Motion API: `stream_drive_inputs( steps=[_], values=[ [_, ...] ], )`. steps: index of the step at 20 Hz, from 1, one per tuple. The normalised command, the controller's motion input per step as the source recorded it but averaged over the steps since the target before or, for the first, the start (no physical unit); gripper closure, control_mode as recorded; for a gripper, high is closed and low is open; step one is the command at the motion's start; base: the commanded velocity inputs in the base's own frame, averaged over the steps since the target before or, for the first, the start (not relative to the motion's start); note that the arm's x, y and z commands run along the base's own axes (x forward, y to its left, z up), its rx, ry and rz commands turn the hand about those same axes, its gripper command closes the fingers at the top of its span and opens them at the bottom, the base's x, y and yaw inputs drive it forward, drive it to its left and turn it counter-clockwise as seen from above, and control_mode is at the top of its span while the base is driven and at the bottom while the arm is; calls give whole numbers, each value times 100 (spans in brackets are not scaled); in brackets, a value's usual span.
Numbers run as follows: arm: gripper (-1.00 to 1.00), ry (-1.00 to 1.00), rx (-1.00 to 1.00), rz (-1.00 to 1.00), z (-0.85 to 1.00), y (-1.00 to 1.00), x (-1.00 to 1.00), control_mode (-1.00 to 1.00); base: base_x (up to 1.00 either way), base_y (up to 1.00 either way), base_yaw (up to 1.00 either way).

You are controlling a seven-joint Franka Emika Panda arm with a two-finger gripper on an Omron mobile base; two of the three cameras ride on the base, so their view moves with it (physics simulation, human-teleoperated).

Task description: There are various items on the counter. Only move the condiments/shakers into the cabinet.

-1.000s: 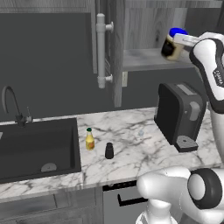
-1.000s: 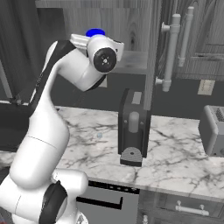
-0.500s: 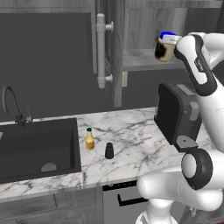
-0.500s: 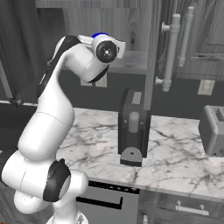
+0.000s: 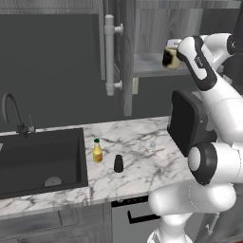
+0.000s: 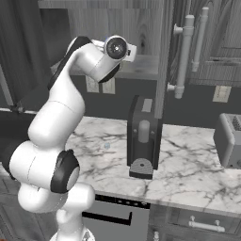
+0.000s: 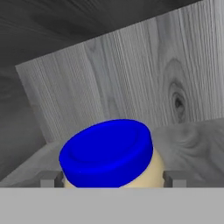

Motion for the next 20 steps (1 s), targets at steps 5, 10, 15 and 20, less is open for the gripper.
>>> stream_drive_inputs(
  steps=[5, 10, 15, 20],
  values=[
    [100, 6, 0, -3, -24, -2, 45, -100, 0, 0, 0],
    [100, 0, 0, -4, -9, -7, 32, -100, 0, 0, 0],
    [100, 0, 0, -3, -19, -7, 31, -100, 0, 0, 0],
    [100, 0, 0, -3, -25, -6, 33, -100, 0, 0, 0]
  ],
)
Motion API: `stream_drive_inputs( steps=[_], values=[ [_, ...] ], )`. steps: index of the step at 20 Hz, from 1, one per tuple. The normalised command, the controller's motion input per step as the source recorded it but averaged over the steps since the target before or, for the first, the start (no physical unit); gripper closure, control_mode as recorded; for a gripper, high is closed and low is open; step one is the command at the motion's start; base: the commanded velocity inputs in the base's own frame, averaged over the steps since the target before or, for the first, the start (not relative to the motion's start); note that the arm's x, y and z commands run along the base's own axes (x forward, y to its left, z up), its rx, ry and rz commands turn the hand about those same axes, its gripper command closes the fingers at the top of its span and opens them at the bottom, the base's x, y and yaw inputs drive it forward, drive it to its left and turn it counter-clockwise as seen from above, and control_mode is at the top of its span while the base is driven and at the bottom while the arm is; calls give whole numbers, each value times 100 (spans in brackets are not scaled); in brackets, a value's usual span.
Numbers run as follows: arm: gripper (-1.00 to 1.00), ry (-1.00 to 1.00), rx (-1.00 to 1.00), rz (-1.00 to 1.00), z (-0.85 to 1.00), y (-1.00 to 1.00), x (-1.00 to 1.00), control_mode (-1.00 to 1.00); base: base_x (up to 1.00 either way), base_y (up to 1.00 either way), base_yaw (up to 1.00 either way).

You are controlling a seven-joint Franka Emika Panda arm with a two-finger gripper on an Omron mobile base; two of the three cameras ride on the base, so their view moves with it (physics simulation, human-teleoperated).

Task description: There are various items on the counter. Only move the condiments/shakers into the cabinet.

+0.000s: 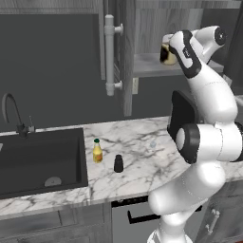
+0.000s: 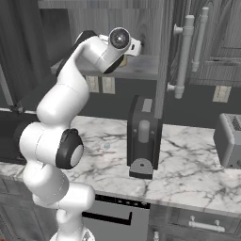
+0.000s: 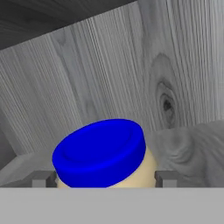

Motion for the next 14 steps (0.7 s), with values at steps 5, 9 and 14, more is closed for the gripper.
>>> stream_drive_inputs(
  steps=[5, 9, 14],
  values=[
    [-100, 0, 0, -1, -5, 0, 17, -100, 0, 0, 0],
    [-100, 0, 0, 0, 0, 0, 0, -100, 0, 0, 0],
    [-100, 0, 0, 0, 0, 0, 0, -100, 0, 0, 0]
  ],
)
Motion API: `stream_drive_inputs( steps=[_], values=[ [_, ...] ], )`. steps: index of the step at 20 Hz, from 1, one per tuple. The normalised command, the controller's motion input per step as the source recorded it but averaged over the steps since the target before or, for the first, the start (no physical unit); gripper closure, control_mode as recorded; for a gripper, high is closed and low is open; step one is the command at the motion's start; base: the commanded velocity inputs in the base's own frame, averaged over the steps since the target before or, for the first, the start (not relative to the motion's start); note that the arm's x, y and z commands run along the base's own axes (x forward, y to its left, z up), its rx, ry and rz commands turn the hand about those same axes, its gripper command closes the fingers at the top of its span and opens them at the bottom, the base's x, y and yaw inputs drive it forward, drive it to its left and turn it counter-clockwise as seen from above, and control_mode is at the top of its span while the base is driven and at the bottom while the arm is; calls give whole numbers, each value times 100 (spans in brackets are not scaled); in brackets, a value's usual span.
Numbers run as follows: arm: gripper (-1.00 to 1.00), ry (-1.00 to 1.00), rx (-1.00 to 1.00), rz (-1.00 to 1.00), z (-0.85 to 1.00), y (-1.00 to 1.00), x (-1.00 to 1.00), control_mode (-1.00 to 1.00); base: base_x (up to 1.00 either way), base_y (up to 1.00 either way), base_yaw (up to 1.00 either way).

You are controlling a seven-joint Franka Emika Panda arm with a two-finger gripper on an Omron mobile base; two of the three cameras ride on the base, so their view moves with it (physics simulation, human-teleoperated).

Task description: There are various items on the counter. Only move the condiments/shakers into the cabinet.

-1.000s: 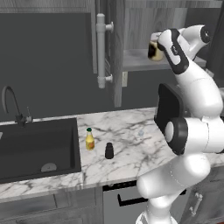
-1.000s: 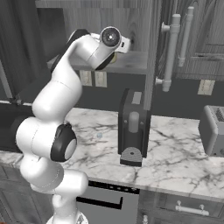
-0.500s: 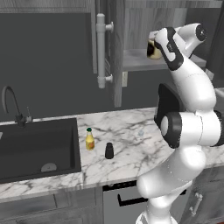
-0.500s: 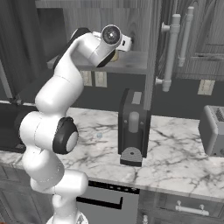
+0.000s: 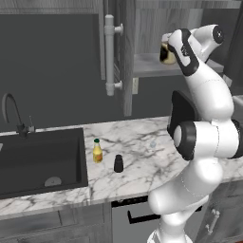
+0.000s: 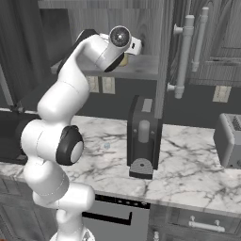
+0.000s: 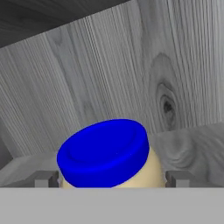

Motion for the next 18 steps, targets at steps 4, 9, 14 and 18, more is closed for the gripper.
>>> stream_drive_inputs(
  steps=[4, 9, 14, 18],
  values=[
    [-100, -1, 0, 0, 0, 0, -15, -100, 0, 0, 0],
    [-100, -3, 0, 0, 0, 0, -20, -100, 0, 0, 0],
    [-100, -6, 0, 0, 0, 0, -27, -100, 0, 0, 0],
    [-100, -8, 0, 0, 0, 8, -77, -100, 0, 0, 0]
  ],
)
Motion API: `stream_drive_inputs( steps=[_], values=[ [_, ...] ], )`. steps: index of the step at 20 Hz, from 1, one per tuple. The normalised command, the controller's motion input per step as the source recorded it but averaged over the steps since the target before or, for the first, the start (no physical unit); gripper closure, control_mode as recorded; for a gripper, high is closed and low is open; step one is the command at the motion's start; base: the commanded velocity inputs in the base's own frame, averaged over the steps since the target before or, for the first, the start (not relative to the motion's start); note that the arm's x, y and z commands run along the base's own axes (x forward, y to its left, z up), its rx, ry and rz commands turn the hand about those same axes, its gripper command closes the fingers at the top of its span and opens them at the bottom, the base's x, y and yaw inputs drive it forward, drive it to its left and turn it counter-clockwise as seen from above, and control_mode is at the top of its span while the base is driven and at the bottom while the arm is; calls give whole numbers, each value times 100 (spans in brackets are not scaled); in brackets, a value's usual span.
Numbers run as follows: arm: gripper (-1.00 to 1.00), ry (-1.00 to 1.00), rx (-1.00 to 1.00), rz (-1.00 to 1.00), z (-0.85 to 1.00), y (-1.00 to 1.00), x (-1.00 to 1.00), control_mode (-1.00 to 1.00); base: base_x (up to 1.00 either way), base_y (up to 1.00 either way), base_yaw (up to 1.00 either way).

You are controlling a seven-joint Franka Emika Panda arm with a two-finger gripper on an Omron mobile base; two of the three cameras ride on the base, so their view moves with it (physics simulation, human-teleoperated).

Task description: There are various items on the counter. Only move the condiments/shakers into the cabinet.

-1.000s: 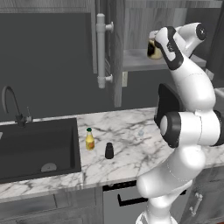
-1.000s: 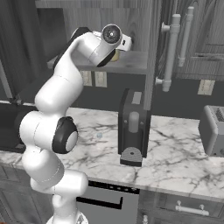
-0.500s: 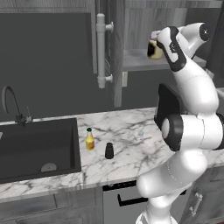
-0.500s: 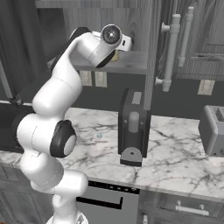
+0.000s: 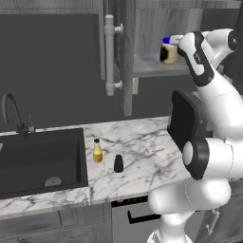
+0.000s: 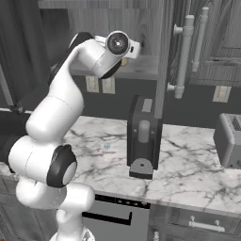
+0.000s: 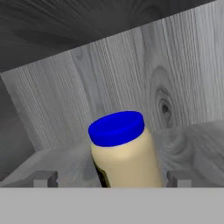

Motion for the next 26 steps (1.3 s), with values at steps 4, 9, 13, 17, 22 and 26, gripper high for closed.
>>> stream_drive_inputs(
  steps=[4, 9, 13, 17, 22, 26],
  values=[
    [-100, -2, 0, 0, 0, 30, -100, -100, 0, 0, 0],
    [-100, 0, 0, 5, -7, 48, -100, -100, 0, 0, 0],
    [-100, 0, -2, 7, -23, 69, -100, -100, 0, 0, 0],
    [-100, 1, -1, 7, -30, 73, -100, -100, 0, 0, 0],
    [-100, 10, 0, 6, -35, 53, -100, -100, 0, 0, 0],
    [-100, 28, 10, 9, -39, 9, -74, -100, 0, 0, 0]
  ],
)
